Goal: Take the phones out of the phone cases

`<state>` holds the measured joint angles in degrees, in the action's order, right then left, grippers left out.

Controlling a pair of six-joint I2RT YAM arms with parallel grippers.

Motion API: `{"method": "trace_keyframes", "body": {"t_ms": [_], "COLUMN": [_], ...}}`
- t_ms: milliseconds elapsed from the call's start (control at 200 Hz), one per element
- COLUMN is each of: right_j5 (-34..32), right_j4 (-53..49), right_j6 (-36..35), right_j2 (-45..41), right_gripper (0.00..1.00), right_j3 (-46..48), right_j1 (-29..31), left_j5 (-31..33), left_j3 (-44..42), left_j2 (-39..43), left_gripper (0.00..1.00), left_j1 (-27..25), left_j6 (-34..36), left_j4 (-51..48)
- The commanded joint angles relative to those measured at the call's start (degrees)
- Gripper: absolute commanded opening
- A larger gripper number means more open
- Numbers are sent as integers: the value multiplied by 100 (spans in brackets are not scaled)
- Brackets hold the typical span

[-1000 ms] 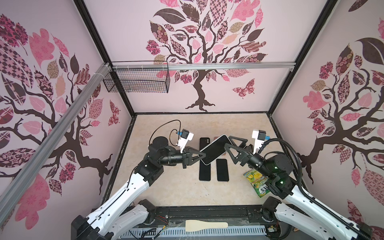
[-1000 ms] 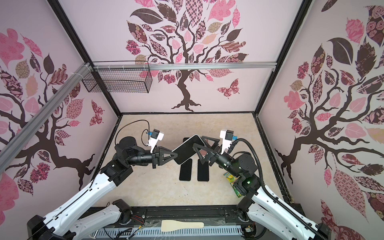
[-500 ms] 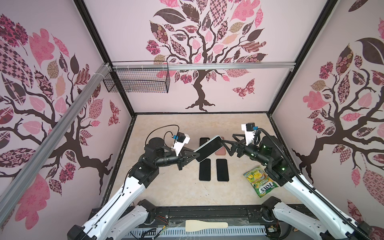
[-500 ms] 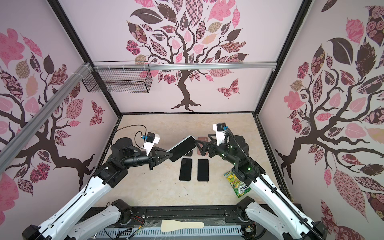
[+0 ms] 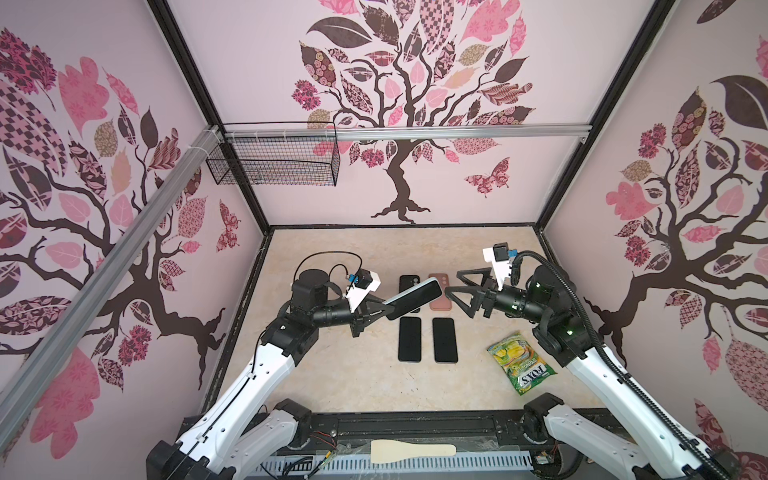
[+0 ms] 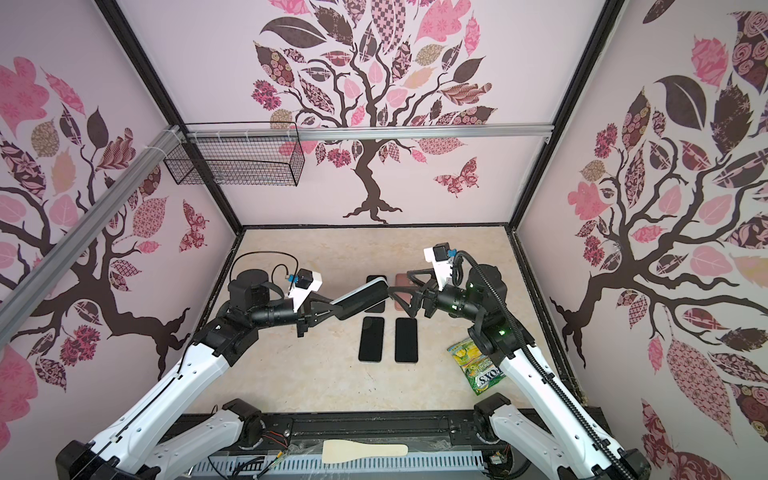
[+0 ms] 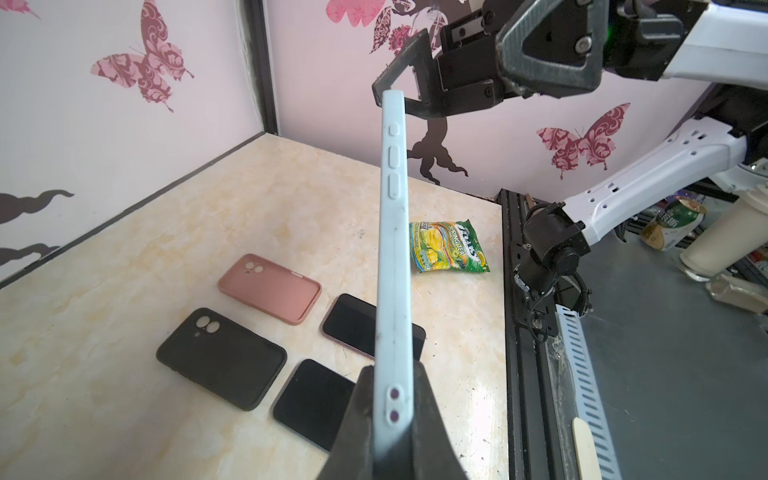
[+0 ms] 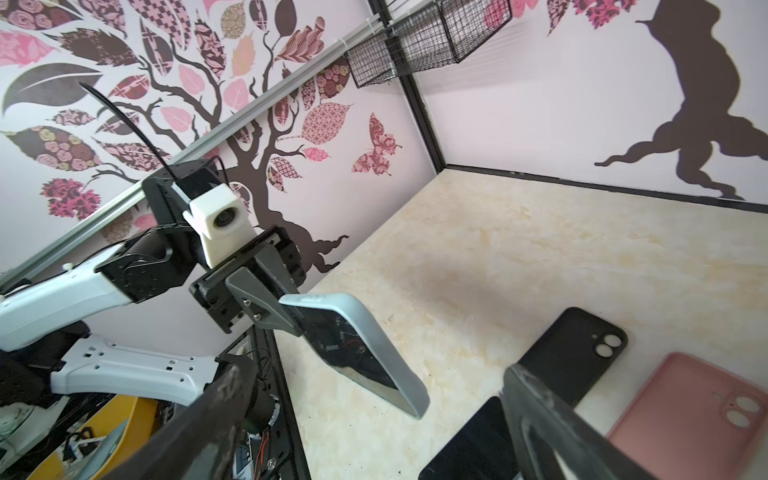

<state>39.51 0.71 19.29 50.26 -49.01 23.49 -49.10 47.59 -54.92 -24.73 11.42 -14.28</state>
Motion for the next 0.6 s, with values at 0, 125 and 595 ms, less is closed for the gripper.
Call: {"method": "trace_keyframes", "body": {"t_ms": [0, 125, 595], "right_j5": [659, 1080, 1322], "right_j4": [270, 349, 210], "right_j6": [30, 14, -20], "right_j2": [-27, -14, 268], "right_gripper": [97, 96, 76], "right_j3": [-22, 21, 44], "right_j1": [-2, 7, 717], "left_j5": [-519, -866, -1481], "left_j3": [355, 327, 254], "left_j2": [59, 153, 256], "left_gripper": [0, 0, 0], "left_j1": [21, 21, -110], "left_j6": [571, 805, 1113], "left_j4": [155, 57, -155]}}
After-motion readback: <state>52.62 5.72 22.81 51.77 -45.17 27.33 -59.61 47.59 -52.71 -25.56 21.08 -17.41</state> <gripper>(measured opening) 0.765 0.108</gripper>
